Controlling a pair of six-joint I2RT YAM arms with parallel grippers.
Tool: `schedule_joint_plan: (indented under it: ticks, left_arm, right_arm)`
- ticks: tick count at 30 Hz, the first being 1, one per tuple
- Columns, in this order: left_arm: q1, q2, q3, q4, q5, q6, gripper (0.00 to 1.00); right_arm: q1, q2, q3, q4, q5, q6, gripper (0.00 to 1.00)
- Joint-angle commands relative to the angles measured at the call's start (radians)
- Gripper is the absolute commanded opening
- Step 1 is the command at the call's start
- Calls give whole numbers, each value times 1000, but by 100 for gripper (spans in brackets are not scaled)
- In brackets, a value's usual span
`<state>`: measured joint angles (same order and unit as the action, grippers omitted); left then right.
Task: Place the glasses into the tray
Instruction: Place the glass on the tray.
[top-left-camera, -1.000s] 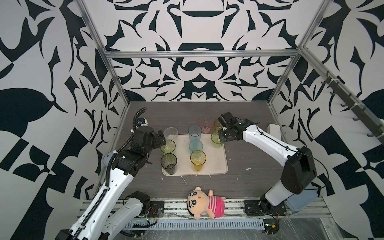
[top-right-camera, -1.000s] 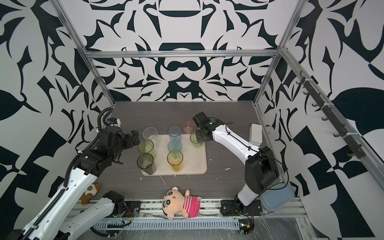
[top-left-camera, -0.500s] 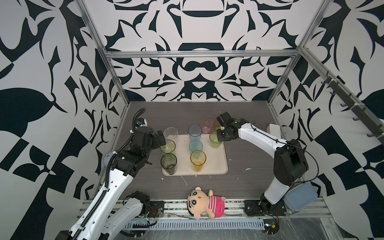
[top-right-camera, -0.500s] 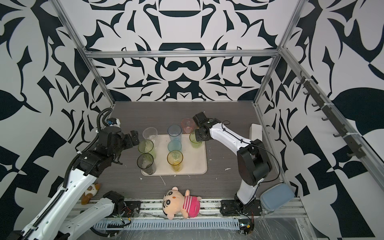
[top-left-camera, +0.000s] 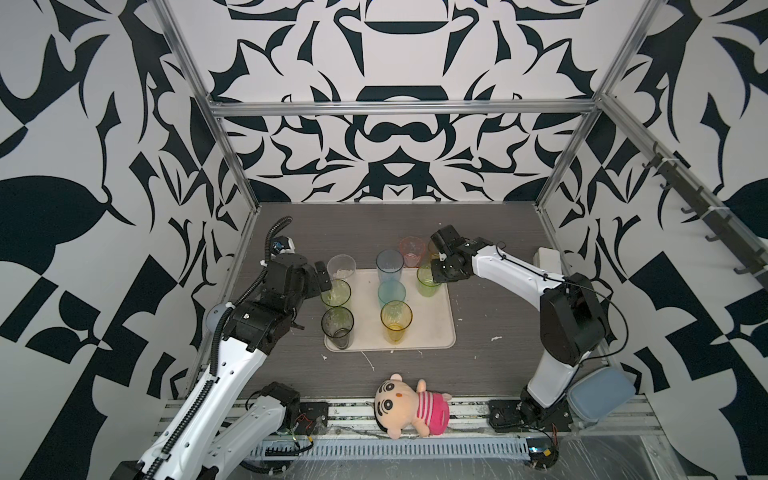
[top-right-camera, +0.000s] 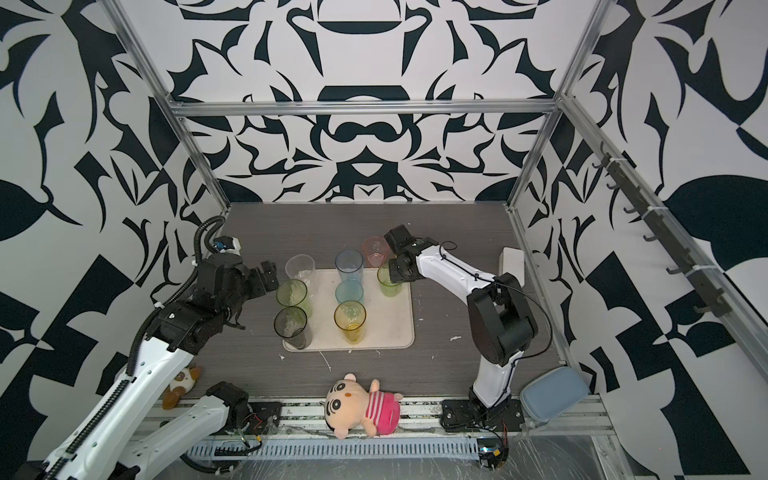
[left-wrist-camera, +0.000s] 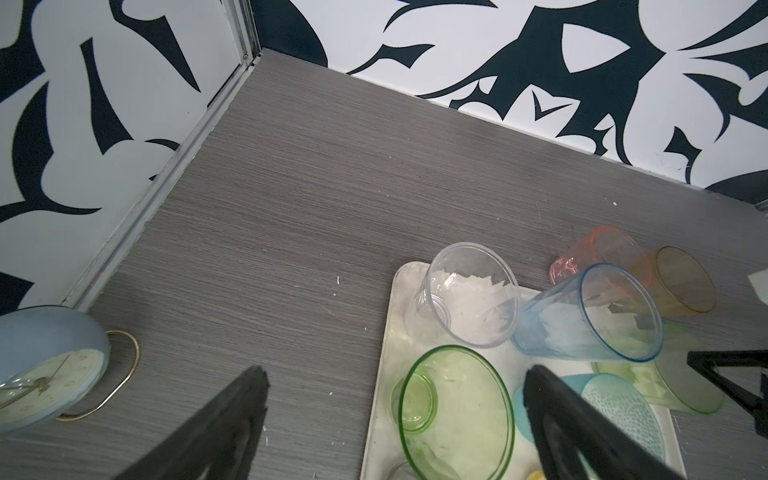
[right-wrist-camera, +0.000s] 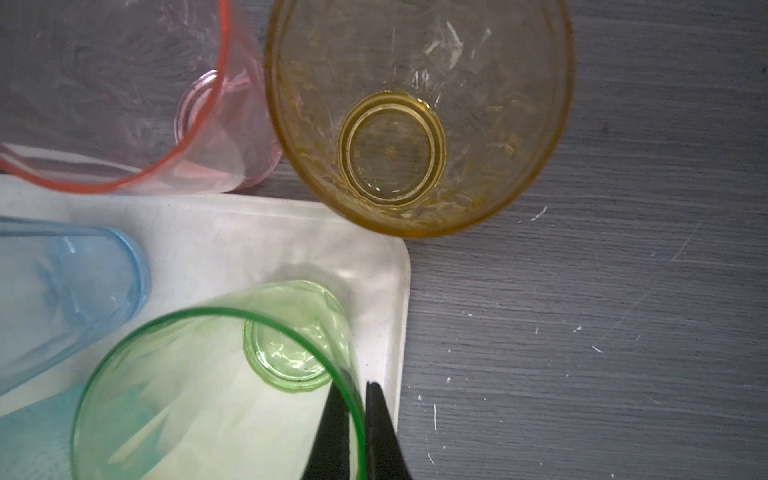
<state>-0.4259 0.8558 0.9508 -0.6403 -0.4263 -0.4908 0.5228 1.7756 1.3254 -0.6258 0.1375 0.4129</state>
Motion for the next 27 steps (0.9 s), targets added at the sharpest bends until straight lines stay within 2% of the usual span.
schedule_joint_plan:
  ticks: [1, 7, 11, 27]
  left_arm:
    - [-3, -6, -15, -2, -9, -14, 100]
    - [-3, -3, -14, -2, -9, -13, 100]
    - [-3, -4, -14, -1, -9, -12, 100]
    - [-3, -17, -11, -5, -3, -11, 100]
  right_arm:
    - [-5, 4, 13, 11, -3, 6, 0]
    - [-6, 4, 36, -9, -3, 6, 4]
    - [-5, -6, 56, -21, -13, -2, 18]
    - [-4, -74, 192, -103, 0, -38, 39]
